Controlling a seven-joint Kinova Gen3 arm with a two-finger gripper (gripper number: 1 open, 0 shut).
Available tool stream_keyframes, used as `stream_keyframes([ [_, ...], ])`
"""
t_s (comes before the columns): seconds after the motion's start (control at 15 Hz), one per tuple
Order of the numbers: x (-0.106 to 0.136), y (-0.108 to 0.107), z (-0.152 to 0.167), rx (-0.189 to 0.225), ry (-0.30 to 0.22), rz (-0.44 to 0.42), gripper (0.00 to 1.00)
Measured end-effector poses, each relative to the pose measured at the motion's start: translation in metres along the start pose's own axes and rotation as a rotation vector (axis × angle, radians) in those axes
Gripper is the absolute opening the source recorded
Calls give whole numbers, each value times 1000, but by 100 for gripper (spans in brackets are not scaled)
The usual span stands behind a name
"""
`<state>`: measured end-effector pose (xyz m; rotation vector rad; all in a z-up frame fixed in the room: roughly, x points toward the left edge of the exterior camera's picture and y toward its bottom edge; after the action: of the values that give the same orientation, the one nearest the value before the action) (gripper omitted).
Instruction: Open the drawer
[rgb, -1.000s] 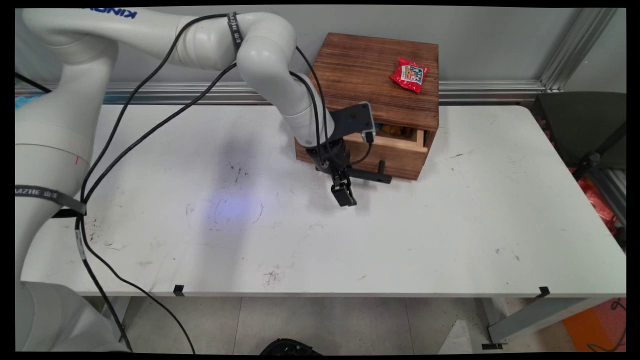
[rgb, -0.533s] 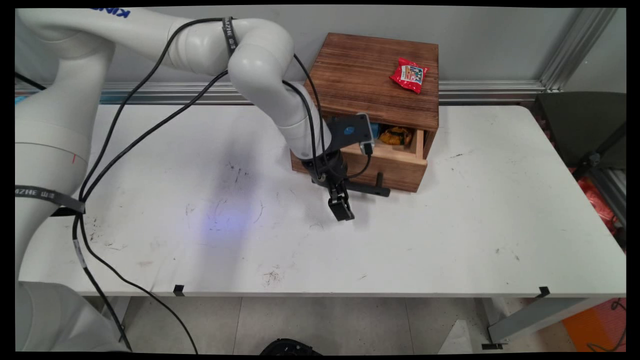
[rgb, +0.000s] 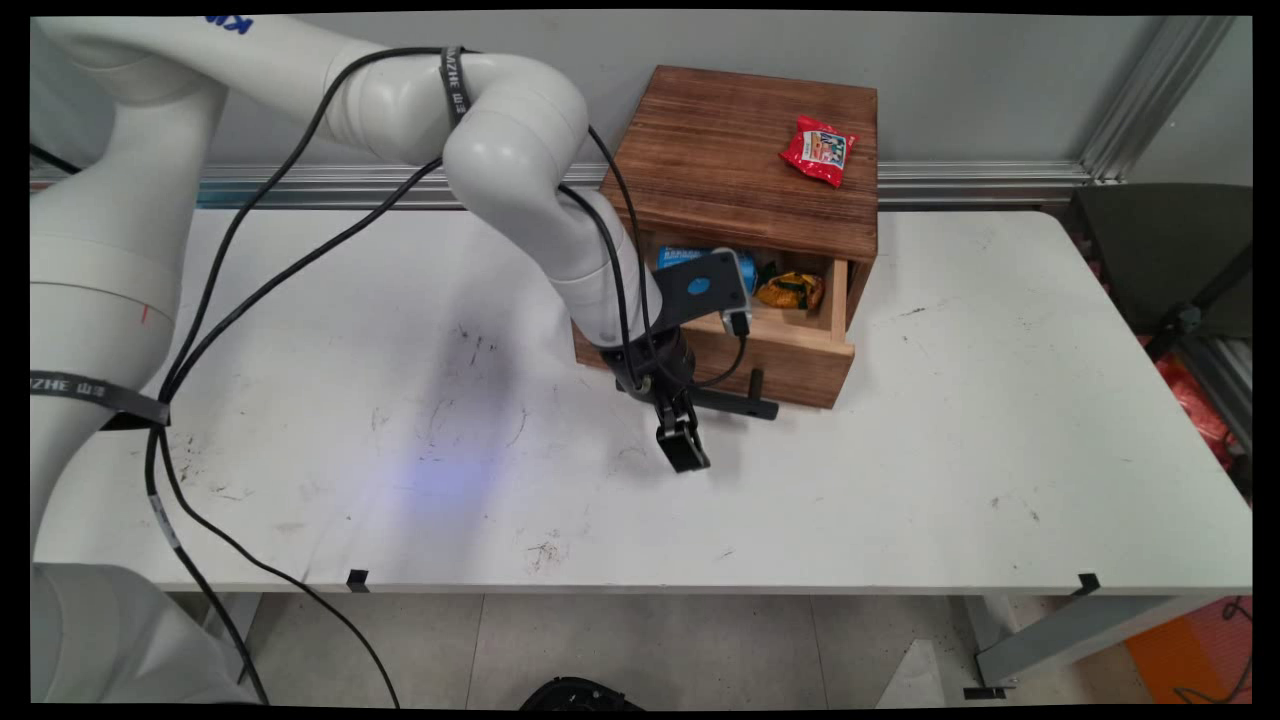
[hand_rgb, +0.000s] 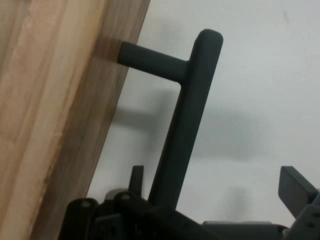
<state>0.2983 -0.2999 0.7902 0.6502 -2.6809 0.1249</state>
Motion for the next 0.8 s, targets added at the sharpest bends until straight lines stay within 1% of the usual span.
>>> stream_keyframes([
  [0.8, -6, 54, -8, -44, -19, -48, 100],
])
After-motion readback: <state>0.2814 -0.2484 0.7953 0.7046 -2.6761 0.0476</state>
